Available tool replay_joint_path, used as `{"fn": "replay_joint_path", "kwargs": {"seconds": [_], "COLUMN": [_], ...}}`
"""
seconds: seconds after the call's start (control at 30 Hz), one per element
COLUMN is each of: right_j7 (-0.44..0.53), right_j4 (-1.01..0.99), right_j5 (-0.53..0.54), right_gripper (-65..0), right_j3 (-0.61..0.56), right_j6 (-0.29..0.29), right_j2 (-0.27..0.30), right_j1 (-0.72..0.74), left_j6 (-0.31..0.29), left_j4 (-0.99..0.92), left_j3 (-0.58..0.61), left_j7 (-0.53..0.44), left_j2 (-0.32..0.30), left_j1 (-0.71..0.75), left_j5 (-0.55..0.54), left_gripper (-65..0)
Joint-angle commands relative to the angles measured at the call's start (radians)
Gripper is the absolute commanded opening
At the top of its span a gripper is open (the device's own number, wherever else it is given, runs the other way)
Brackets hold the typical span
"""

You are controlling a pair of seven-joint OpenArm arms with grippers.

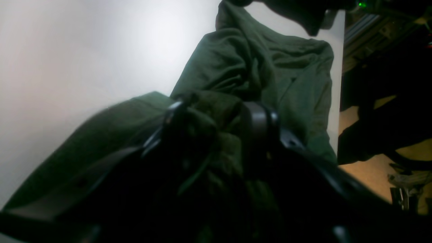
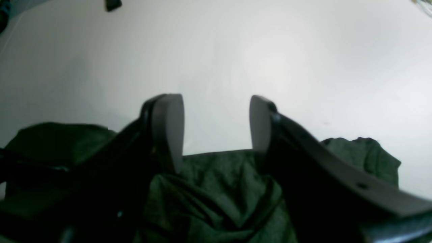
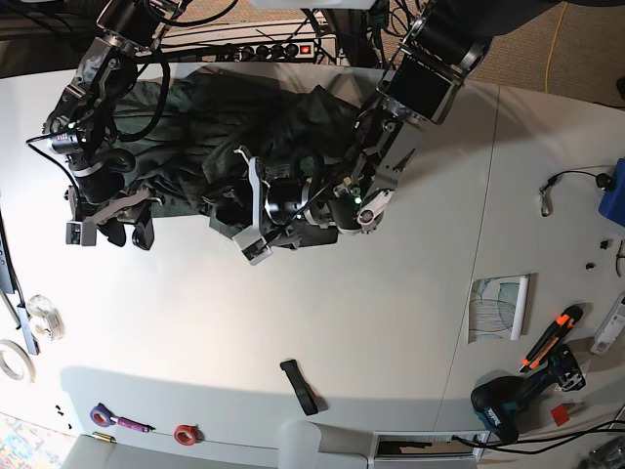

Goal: Layout the t-shirt on the table in an organized manner, then fold the t-shirt properly
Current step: 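Push the folded end further toward the right gripper with the left gripper, then release the shirt and raise the left gripper off the fold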

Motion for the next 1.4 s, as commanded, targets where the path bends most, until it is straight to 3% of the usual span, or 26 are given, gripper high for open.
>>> {"fn": "replay_joint_path", "kwargs": {"seconds": [0.0, 0.1, 0.2, 0.4, 0.47, 0.53, 0.63, 0.7, 0.83, 1.2, 1.37], "right_j7": [0.030, 0.029, 0.029, 0.030, 0.030, 0.029, 0.029, 0.030, 0.029, 0.028, 0.028], "right_j4": [0.018, 0.018, 0.018, 0.018, 0.018, 0.018, 0.018, 0.018, 0.018, 0.018, 0.018], "right_j5": [0.017, 0.017, 0.016, 0.017, 0.017, 0.017, 0.017, 0.017, 0.017, 0.017, 0.017], "right_gripper": [-34.3, -34.3, -34.3, -34.3, -34.3, -34.3, -34.3, -34.3, -34.3, -34.3, -34.3], "right_j3": [0.003, 0.003, 0.003, 0.003, 0.003, 0.003, 0.003, 0.003, 0.003, 0.003, 0.003], "right_j6": [0.001, 0.001, 0.001, 0.001, 0.001, 0.001, 0.001, 0.000, 0.000, 0.000, 0.000], "right_j2": [0.011, 0.011, 0.012, 0.011, 0.011, 0.011, 0.011, 0.011, 0.011, 0.011, 0.011], "right_j1": [0.014, 0.014, 0.014, 0.014, 0.014, 0.014, 0.014, 0.014, 0.014, 0.014, 0.014], "left_j6": [-0.008, -0.030, -0.030, -0.048, -0.044, -0.042, 0.051, 0.111, 0.179, 0.219, 0.220], "left_j4": [0.027, 0.061, 0.121, 0.376, 0.459, 0.503, 0.510, 0.510, 0.509, 0.501, 0.501], "left_j3": [-0.002, -0.008, -0.037, -0.173, -0.217, -0.248, -0.270, -0.270, -0.270, -0.269, -0.269], "left_j7": [-0.023, 0.031, 0.180, 0.385, 0.441, 0.472, 0.471, 0.466, 0.439, 0.419, 0.439], "left_j2": [0.006, -0.018, -0.051, -0.179, -0.224, -0.271, -0.328, -0.347, -0.338, -0.206, -0.207], "left_j1": [-0.032, -0.043, -0.041, 0.037, 0.076, 0.120, 0.193, 0.238, 0.301, 0.316, 0.316], "left_j5": [-0.036, -0.087, -0.140, -0.303, -0.303, -0.309, -0.308, -0.299, -0.263, -0.229, -0.198], "left_gripper": [-38.1, -38.1, -38.2, -43.3, -41.4, -35.1, -28.3, -27.9, -27.9, -28.5, -39.9]}}
